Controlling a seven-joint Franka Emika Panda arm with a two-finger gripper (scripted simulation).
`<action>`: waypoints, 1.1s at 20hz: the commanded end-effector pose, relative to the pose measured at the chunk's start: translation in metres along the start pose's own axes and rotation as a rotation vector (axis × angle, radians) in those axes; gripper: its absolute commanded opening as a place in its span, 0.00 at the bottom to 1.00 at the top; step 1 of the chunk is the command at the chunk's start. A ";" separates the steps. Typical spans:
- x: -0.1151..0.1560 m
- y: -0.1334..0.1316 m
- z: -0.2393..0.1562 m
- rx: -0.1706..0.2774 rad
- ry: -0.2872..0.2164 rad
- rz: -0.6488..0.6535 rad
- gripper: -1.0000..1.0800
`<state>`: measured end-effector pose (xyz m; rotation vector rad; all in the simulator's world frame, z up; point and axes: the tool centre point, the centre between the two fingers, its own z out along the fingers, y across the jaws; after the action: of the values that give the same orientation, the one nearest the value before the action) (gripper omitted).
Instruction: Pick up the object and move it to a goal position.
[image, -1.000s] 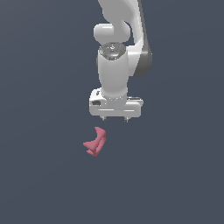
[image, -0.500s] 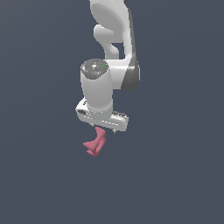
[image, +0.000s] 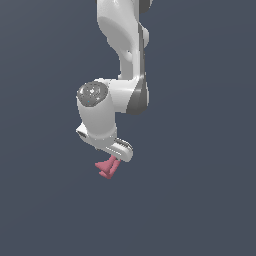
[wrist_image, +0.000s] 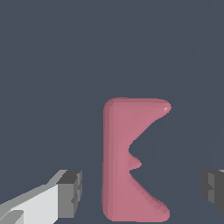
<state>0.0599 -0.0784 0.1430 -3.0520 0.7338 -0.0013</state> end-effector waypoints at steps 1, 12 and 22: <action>0.003 0.002 0.002 -0.003 0.000 0.014 0.96; 0.002 0.003 0.035 -0.003 0.000 0.014 0.96; 0.003 0.002 0.052 -0.003 0.000 0.015 0.00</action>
<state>0.0609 -0.0819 0.0907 -3.0490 0.7576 0.0015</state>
